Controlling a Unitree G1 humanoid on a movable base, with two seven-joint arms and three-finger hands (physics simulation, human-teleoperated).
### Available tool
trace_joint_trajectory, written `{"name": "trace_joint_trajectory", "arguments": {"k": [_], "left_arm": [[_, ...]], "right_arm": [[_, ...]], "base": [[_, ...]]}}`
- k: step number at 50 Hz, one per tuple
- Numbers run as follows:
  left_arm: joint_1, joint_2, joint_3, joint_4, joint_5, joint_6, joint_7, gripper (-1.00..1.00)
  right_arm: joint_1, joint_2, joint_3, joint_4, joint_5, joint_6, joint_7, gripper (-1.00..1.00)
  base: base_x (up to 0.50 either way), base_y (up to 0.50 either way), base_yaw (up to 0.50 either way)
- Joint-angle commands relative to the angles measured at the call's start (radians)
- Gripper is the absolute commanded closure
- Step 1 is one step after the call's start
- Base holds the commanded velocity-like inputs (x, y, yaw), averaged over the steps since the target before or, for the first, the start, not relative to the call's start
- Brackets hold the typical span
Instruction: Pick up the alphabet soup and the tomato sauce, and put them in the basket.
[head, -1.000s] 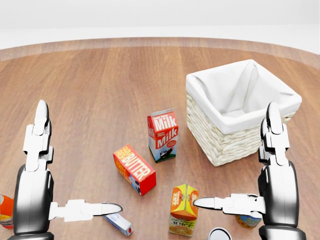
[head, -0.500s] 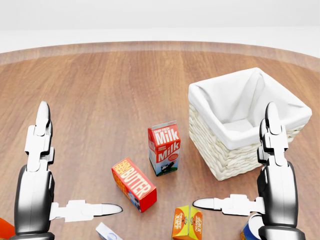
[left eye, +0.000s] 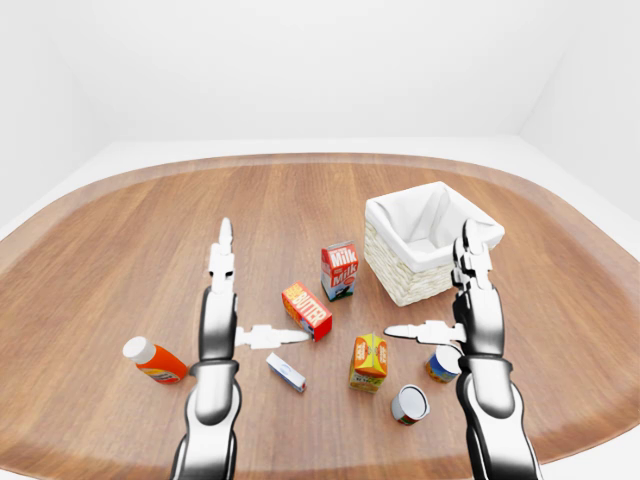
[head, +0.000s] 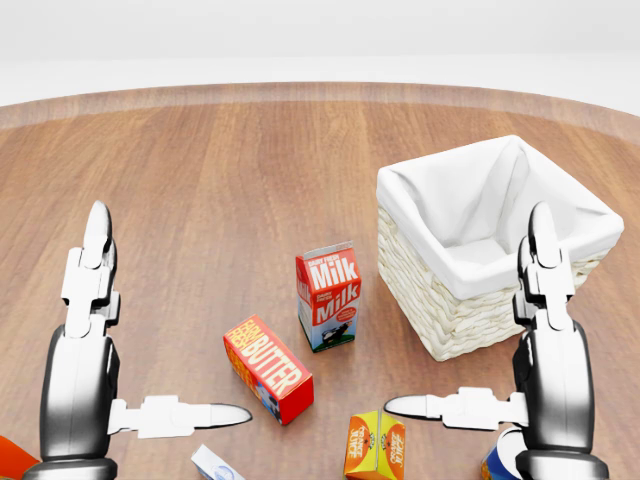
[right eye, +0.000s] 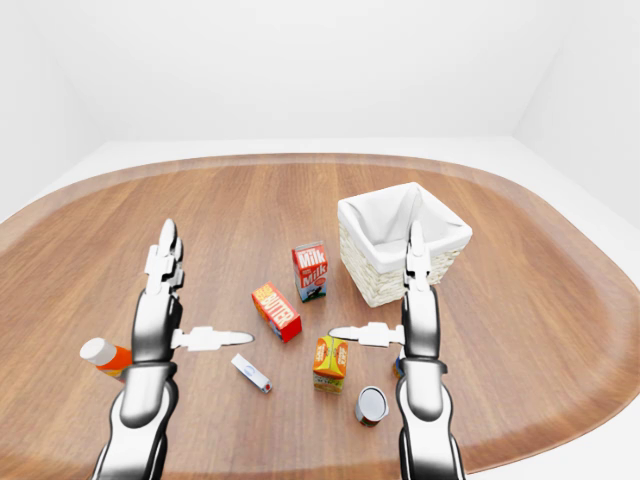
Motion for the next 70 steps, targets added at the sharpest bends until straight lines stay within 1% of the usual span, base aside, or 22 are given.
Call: {"name": "trace_joint_trajectory", "arguments": {"k": [1,9,17,25,26,29,34,35,39,40,45,47,50,53,58,60,61,63,64,65,67,70], "left_arm": [[0.004,0.006,-0.006,0.002,0.003,0.0,-0.003,-1.0],[0.0,0.005,-0.004,0.011,0.005,0.0,-0.006,-1.0],[-0.002,0.005,-0.004,0.013,0.006,0.0,-0.01,-1.0],[0.001,0.006,-0.004,0.014,0.006,0.0,-0.008,-1.0],[-0.001,0.005,-0.004,0.009,0.007,0.0,-0.01,-1.0],[0.001,0.005,-0.005,0.014,0.007,0.0,-0.008,-1.0],[0.002,0.005,-0.005,0.012,0.008,0.0,-0.007,-1.0],[0.003,0.006,-0.004,0.016,0.007,0.0,-0.006,-1.0],[0.004,0.006,-0.005,0.016,0.008,0.0,-0.005,-1.0],[0.003,0.004,-0.006,0.008,0.008,0.0,-0.008,-1.0],[0.002,0.006,-0.004,0.016,0.006,0.0,-0.006,-1.0],[-0.001,0.006,-0.003,0.02,0.005,0.0,-0.006,-1.0],[0.0,0.004,-0.004,0.01,0.007,0.0,-0.008,-1.0],[-0.002,0.005,-0.003,0.015,0.005,0.0,-0.006,-1.0],[-0.002,0.004,-0.002,0.012,0.005,0.0,-0.006,-1.0],[-0.003,0.004,-0.002,0.016,0.005,0.0,-0.004,-1.0],[-0.004,0.004,-0.002,0.017,0.005,0.0,-0.004,-1.0],[-0.005,0.005,-0.001,0.018,0.004,0.0,-0.003,-1.0],[-0.003,0.004,-0.002,0.016,0.005,0.0,-0.004,-1.0],[-0.003,0.004,-0.003,0.013,0.005,0.0,-0.005,-1.0],[-0.002,0.004,-0.004,0.011,0.005,0.0,-0.005,-1.0],[0.002,0.005,-0.004,0.006,0.005,0.0,-0.006,-1.0]], "right_arm": [[0.007,0.002,0.011,0.003,-0.017,0.0,-0.01,-1.0],[0.029,-0.005,0.006,0.021,-0.052,0.0,-0.014,-1.0],[0.057,-0.013,-0.031,-0.008,-0.206,0.0,-0.025,-1.0],[0.106,-0.005,-0.049,-0.092,-0.317,0.0,0.001,-1.0],[0.116,-0.009,-0.053,-0.043,-0.345,0.0,-0.032,-1.0],[0.123,-0.001,-0.058,-0.108,-0.338,0.0,0.012,-1.0],[0.134,0.004,-0.068,-0.139,-0.353,0.0,0.031,-1.0],[0.143,0.003,-0.072,-0.115,-0.368,0.0,0.012,-1.0],[0.155,0.007,-0.077,-0.16,-0.38,0.0,0.058,-1.0],[0.169,0.004,-0.081,-0.118,-0.411,0.0,0.029,-1.0],[0.172,0.013,-0.09,-0.176,-0.439,0.0,0.082,-1.0],[0.184,0.012,-0.094,-0.15,-0.461,0.0,0.062,-1.0],[0.186,0.017,-0.096,-0.203,-0.483,0.0,0.107,-1.0],[0.195,0.015,-0.108,-0.172,-0.521,0.0,0.087,-1.0],[0.186,0.014,-0.132,-0.205,-0.567,0.0,0.121,-1.0],[0.187,0.012,-0.143,-0.205,-0.594,0.0,0.122,-1.0],[0.19,0.011,-0.15,-0.178,-0.622,0.0,0.09,-1.0],[0.183,0.011,-0.16,-0.197,-0.631,0.0,0.107,-1.0],[0.183,0.01,-0.167,-0.193,-0.662,0.0,0.094,-1.0],[0.183,0.011,-0.177,-0.166,-0.722,0.0,0.042,-1.0],[0.182,0.011,-0.176,-0.178,-0.71,0.0,0.064,-1.0],[0.19,0.012,-0.175,-0.152,-0.759,0.0,0.027,-1.0]], "base": [[0.0,0.0,0.0],[0.0,0.0,0.0],[0.0,0.0,0.0],[0.0,0.0,0.0],[0.0,0.0,0.0],[0.0,0.0,0.0],[0.0,0.0,0.0],[0.0,0.0,0.0],[0.0,0.0,0.0],[0.0,0.0,0.0],[0.0,0.0,0.0],[0.0,0.0,0.0],[0.0,0.0,0.0],[0.0,0.0,0.0],[0.0,0.0,0.0],[0.0,0.0,0.0],[0.0,0.0,0.0],[0.0,0.0,0.0],[0.0,0.0,0.0],[0.0,0.0,0.0],[0.0,0.0,0.0],[0.0,0.0,0.0]]}}
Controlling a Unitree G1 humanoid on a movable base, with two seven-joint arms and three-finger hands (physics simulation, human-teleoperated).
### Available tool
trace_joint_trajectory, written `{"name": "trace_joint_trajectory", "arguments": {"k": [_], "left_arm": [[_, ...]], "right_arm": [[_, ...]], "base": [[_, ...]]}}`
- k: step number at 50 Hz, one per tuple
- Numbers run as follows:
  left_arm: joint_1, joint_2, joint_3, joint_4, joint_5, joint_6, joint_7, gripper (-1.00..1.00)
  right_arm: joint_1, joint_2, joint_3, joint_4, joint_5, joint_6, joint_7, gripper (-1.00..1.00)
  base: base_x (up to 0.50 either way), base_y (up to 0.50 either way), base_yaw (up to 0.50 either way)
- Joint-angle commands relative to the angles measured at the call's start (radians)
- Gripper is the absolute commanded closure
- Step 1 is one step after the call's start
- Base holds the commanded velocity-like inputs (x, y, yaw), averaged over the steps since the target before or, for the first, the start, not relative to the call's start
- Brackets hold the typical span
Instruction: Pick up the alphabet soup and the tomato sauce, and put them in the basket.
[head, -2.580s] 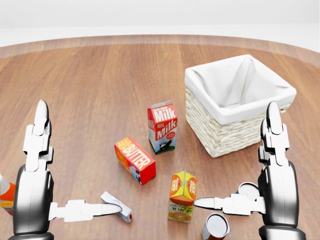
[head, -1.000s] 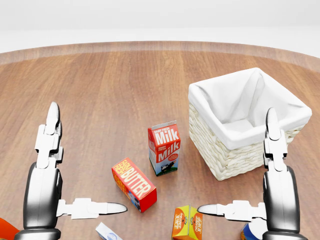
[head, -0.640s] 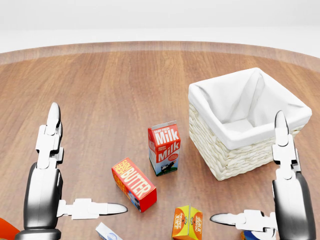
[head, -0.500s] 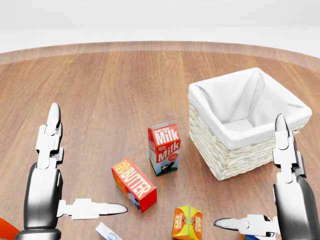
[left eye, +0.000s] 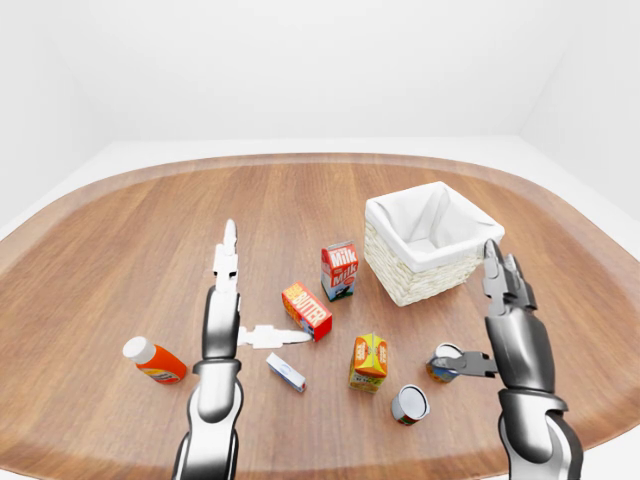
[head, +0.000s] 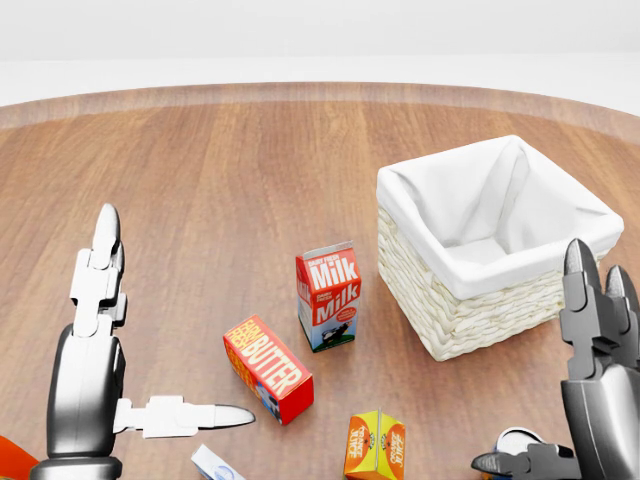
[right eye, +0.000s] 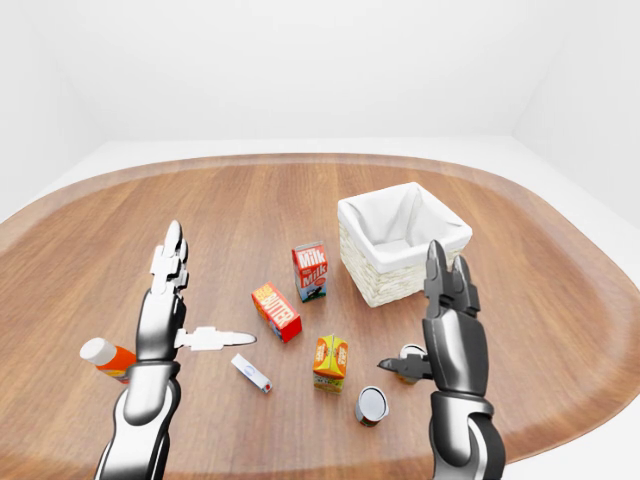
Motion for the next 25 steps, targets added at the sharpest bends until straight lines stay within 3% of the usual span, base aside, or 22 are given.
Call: {"name": "trace_joint_trajectory", "arguments": {"k": [1,25], "left_arm": [[0.011,0.005,0.0,-0.017,0.009,0.0,0.002,-1.0],[0.011,0.005,0.0,-0.013,0.011,0.0,0.001,-1.0]], "right_arm": [[0.014,-0.001,-0.03,0.037,-0.161,0.0,-0.064,-1.0],[0.02,-0.029,-0.022,0.073,-0.275,0.0,-0.084,-1.0]], "base": [[0.0,0.0,0.0],[0.0,0.0,0.0]]}}
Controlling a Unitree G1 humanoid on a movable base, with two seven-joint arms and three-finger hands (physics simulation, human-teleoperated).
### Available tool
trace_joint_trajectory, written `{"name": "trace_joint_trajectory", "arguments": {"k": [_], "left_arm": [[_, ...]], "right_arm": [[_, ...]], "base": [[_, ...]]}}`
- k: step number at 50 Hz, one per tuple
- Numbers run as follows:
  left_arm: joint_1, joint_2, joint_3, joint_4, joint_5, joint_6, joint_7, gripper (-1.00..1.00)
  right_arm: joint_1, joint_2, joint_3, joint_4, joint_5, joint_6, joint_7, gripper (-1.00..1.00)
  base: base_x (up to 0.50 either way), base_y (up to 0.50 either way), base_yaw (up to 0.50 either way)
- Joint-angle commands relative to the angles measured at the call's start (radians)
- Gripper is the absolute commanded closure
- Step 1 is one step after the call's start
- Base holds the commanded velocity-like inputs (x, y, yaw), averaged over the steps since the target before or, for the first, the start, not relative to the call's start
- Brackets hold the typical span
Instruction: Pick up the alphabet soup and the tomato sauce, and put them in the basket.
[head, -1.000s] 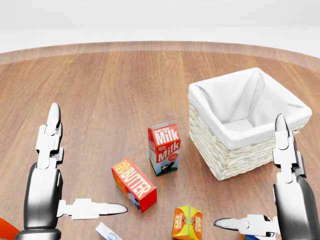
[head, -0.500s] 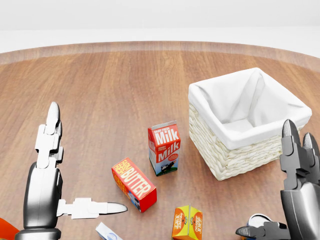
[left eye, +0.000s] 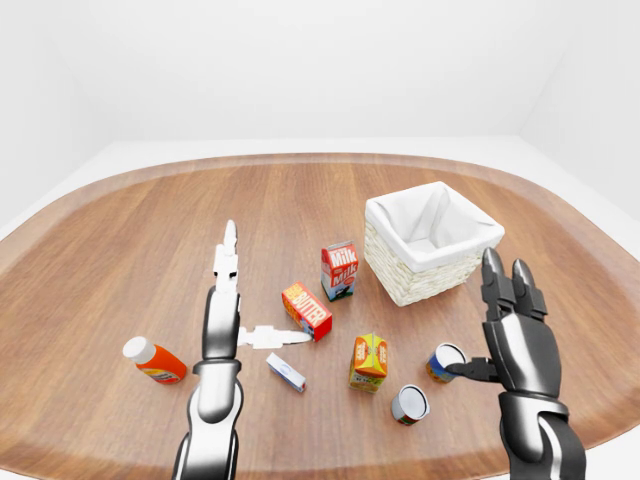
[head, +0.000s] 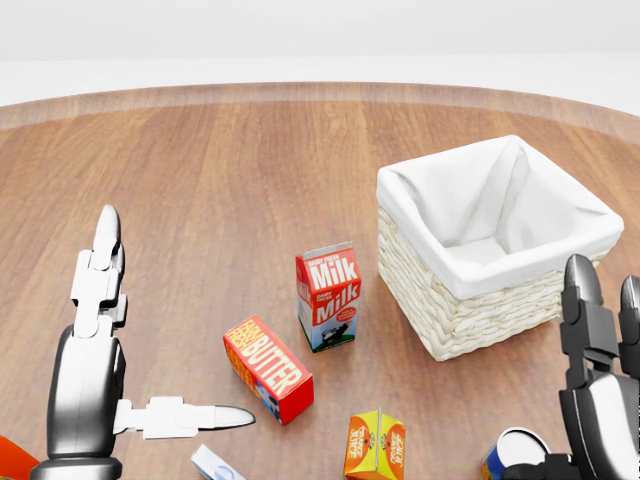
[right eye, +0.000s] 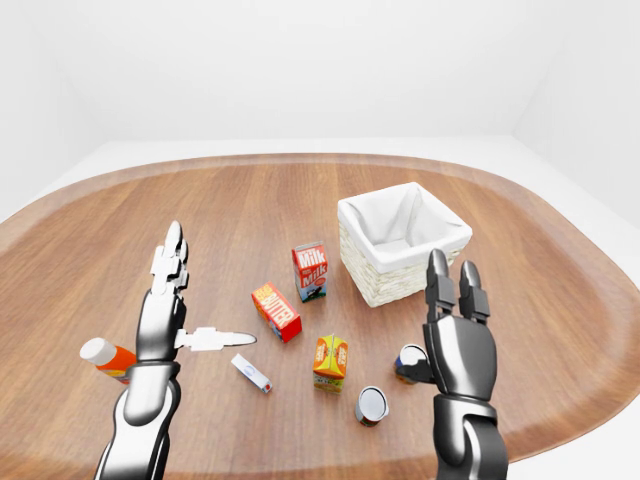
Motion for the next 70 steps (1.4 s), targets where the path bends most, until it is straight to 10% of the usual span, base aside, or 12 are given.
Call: {"name": "trace_joint_trajectory", "arguments": {"k": [1,70], "left_arm": [[0.008,0.004,0.0,-0.014,0.011,0.0,0.002,-1.0],[0.01,0.004,0.0,-0.004,0.012,0.0,0.007,-1.0]], "right_arm": [[0.006,-0.011,-0.001,0.029,-0.061,0.0,-0.022,-1.0],[-0.062,-0.163,0.099,0.455,-0.312,0.0,-0.185,-1.0]], "base": [[0.0,0.0,0.0],[0.0,0.0,0.0]]}}
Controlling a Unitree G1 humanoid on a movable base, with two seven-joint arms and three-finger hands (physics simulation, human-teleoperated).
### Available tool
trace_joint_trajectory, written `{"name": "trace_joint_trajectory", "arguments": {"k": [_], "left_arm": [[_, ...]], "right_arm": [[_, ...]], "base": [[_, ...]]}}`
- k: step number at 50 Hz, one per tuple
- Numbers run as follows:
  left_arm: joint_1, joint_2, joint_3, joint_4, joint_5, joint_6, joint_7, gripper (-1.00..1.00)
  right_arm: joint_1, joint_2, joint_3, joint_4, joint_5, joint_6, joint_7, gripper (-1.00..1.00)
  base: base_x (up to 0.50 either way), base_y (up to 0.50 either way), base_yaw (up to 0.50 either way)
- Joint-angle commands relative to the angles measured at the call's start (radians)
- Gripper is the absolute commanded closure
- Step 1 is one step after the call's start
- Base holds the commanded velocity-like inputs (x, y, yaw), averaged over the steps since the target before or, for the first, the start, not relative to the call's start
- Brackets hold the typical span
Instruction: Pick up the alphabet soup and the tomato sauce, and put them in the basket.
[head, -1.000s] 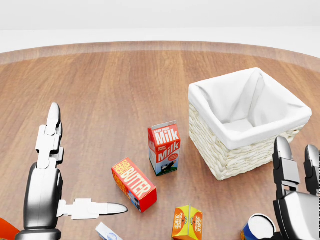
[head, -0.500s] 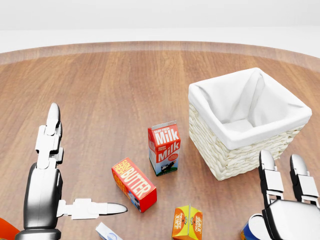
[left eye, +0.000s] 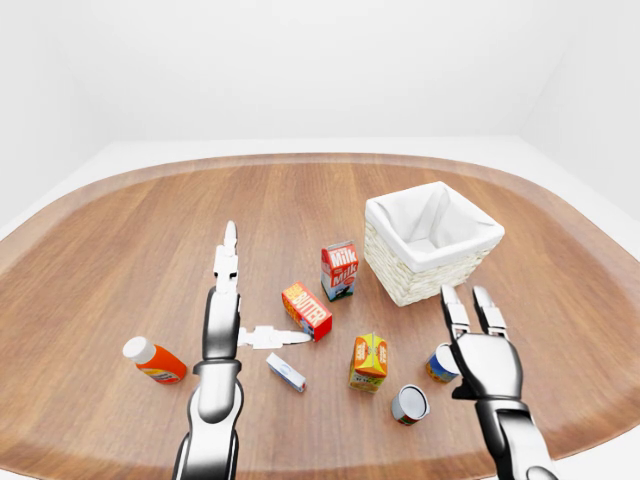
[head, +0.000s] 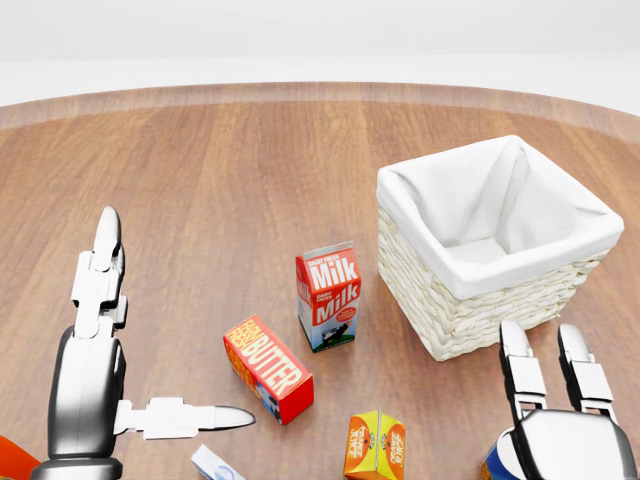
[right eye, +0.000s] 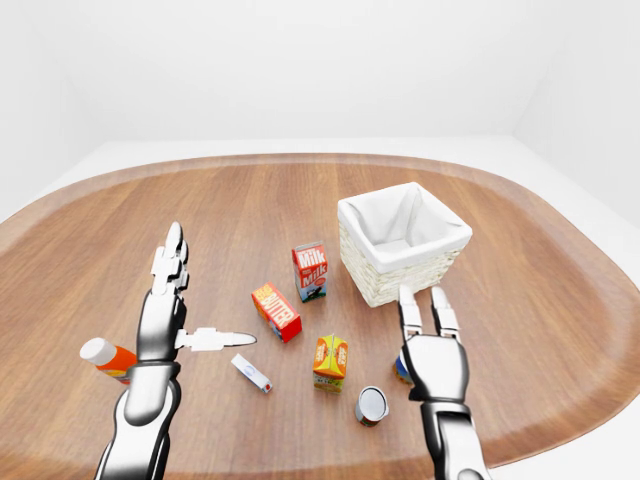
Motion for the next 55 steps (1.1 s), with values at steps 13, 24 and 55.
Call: {"name": "trace_joint_trajectory", "arguments": {"k": [13,24,55], "left_arm": [[0.007,0.004,0.0,-0.018,0.012,0.0,0.001,-1.0],[0.008,0.003,-0.001,-0.026,0.012,0.0,0.001,-1.0],[0.009,0.004,0.0,-0.018,0.011,0.0,0.001,-1.0]], "right_arm": [[-0.084,-0.05,0.032,0.188,-0.013,0.0,-0.065,-1.0],[-0.124,-0.071,0.041,0.26,-0.008,0.0,-0.091,-1.0],[-0.162,-0.098,0.043,0.354,0.024,0.0,-0.104,-1.0]], "base": [[0.0,0.0,0.0],[0.0,0.0,0.0],[0.0,0.0,0.0]]}}
